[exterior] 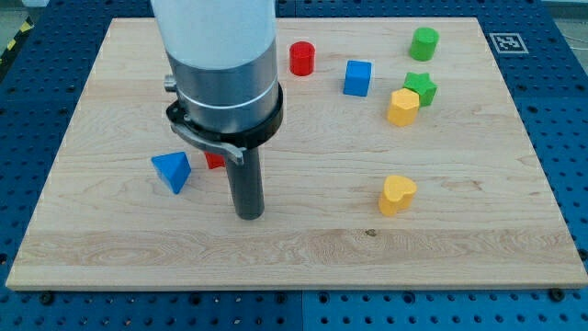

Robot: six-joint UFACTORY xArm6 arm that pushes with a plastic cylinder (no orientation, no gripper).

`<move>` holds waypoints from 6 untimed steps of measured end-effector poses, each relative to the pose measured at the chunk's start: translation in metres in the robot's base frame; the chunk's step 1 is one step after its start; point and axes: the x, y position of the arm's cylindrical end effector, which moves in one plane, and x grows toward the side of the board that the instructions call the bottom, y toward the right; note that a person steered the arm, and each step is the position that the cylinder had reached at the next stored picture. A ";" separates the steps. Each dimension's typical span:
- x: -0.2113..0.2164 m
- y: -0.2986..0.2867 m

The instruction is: Push the yellow heart into yellow hexagon and green star

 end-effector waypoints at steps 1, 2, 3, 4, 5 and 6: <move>0.009 0.001; 0.009 0.015; 0.009 0.042; 0.007 0.070; 0.006 0.094; 0.006 0.106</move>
